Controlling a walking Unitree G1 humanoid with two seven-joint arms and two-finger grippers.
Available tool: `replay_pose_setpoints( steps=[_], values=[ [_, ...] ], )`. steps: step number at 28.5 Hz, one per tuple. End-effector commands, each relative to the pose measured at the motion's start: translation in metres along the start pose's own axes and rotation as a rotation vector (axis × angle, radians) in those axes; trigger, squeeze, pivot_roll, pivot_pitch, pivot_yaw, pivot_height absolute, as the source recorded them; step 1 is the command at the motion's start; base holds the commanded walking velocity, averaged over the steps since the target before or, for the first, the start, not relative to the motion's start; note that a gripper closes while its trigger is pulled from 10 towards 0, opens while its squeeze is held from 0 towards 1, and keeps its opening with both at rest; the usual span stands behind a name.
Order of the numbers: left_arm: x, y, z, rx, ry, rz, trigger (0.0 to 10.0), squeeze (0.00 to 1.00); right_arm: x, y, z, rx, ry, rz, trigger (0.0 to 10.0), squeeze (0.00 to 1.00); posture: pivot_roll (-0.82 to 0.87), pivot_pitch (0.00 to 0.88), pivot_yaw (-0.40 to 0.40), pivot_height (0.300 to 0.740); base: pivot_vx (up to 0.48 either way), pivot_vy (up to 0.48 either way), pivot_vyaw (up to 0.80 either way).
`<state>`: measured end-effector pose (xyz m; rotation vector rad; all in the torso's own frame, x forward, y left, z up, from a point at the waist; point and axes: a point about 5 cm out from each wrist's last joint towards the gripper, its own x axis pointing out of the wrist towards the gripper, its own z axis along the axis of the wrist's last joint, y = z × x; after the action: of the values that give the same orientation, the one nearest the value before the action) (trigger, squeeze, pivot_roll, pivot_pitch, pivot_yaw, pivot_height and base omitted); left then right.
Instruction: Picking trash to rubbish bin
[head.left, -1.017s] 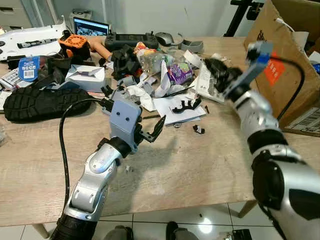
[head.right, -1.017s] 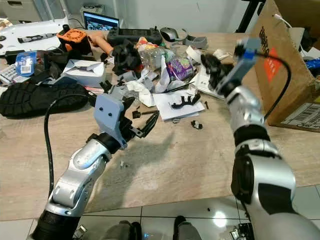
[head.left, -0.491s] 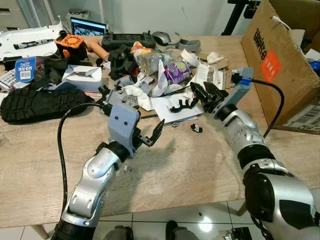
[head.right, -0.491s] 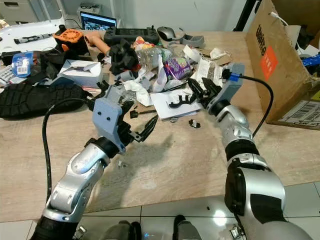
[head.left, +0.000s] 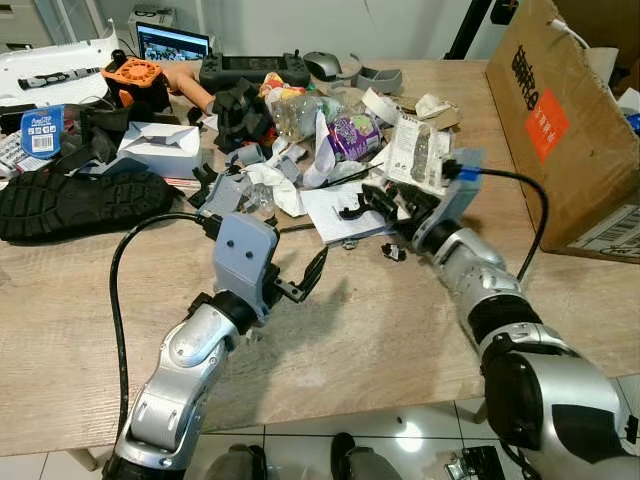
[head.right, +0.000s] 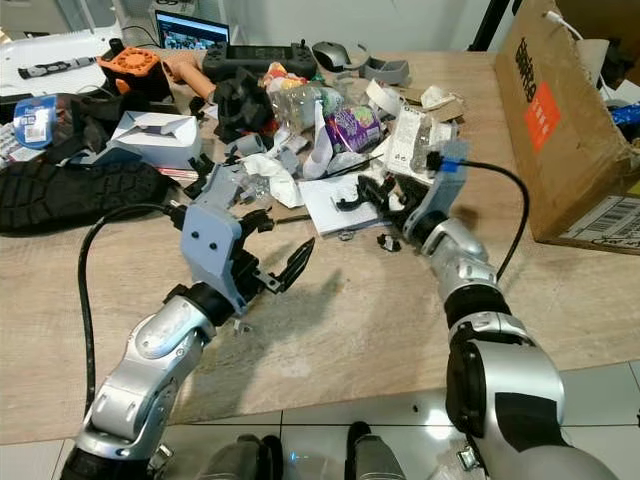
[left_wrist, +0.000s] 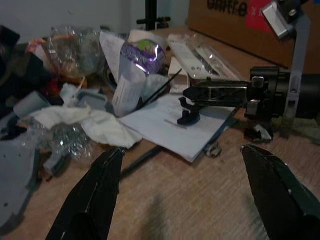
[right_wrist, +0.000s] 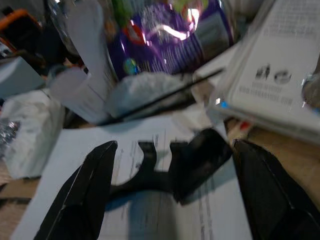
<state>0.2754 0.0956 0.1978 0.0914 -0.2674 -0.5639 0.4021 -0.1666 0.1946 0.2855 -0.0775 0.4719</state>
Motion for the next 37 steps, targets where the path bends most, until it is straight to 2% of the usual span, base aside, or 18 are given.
replay_pose_setpoints(
  steps=[1, 4, 5, 6, 17, 18, 21, 27, 28, 31, 35, 37],
  values=[
    [-0.004, -0.005, -0.002, -0.001, 0.02, -0.027, 10.0, 0.0, -0.005, -0.003, -0.014, 0.015, 0.049, -0.022, 10.0, 0.0, 0.13, 0.334, -0.039, 0.74, 0.0, 0.0, 0.0],
    [-0.003, -0.004, -0.002, 0.0, 0.021, -0.028, 10.0, 0.0, -0.004, -0.002, -0.013, 0.021, 0.042, -0.023, 10.0, 0.0, 0.13, 0.343, -0.038, 0.74, 0.0, 0.0, 0.0],
    [-0.003, -0.004, -0.002, 0.0, 0.02, -0.026, 10.0, 0.0, -0.003, -0.002, -0.012, 0.025, 0.034, -0.024, 8.5, 0.0, 0.13, 0.343, -0.038, 0.74, 0.0, 0.0, 0.0],
    [-0.003, -0.003, -0.001, 0.0, 0.02, -0.024, 10.0, 0.0, -0.002, -0.001, -0.008, 0.035, 0.01, -0.025, 0.0, 0.0, 0.13, 0.323, -0.037, 0.74, 0.0, 0.0, 0.0],
    [0.003, -0.003, -0.001, 0.003, 0.01, -0.02, 10.0, 0.0, 0.0, -0.004, 0.013, 0.017, -0.072, -0.03, 0.0, 0.0, 0.11, 0.316, -0.045, 0.74, 0.0, 0.0, 0.0],
    [0.005, -0.003, 0.0, 0.004, 0.001, -0.019, 10.0, 0.0, 0.002, -0.003, 0.02, 0.008, -0.099, -0.022, 0.0, 0.0, 0.11, 0.286, -0.046, 0.74, 0.0, 0.0, 0.0],
    [0.008, -0.003, 0.001, 0.007, -0.008, -0.02, 10.0, 0.0, 0.004, -0.002, 0.029, -0.003, -0.127, -0.011, 0.0, 0.0, 0.1, 0.273, -0.048, 0.74, 0.0, 0.0, 0.0],
    [0.016, 0.001, 0.002, 0.014, -0.03, -0.008, 10.0, 0.0, 0.014, 0.01, 0.073, -0.058, -0.237, 0.061, 0.0, 0.0, 0.09, 0.238, -0.058, 0.74, 0.0, 0.0, 0.0],
    [0.017, 0.002, 0.002, 0.015, -0.034, -0.005, 10.0, 0.0, 0.016, 0.012, 0.083, -0.067, -0.262, 0.075, 0.0, 0.0, 0.08, 0.249, -0.063, 0.74, 0.0, 0.0, 0.0],
    [0.02, 0.003, 0.003, 0.013, -0.047, 0.004, 10.0, 0.0, 0.018, 0.021, 0.114, -0.105, -0.34, 0.119, 0.0, 0.0, 0.07, 0.21, -0.065, 0.74, 0.0, 0.0, 0.0],
    [0.024, 0.004, 0.004, 0.015, -0.066, 0.009, 10.0, 0.0, 0.015, 0.024, 0.153, -0.142, -0.446, 0.131, 0.0, 0.0, 0.06, 0.217, -0.071, 0.74, 0.0, 0.0, 0.0],
    [0.026, 0.003, 0.004, 0.013, -0.072, 0.009, 10.0, 0.0, 0.007, 0.021, 0.172, -0.217, -0.5, 0.104, 0.0, 0.0, 0.06, 0.184, -0.066, 0.74, 0.0, 0.0, 0.0]
  ],
)
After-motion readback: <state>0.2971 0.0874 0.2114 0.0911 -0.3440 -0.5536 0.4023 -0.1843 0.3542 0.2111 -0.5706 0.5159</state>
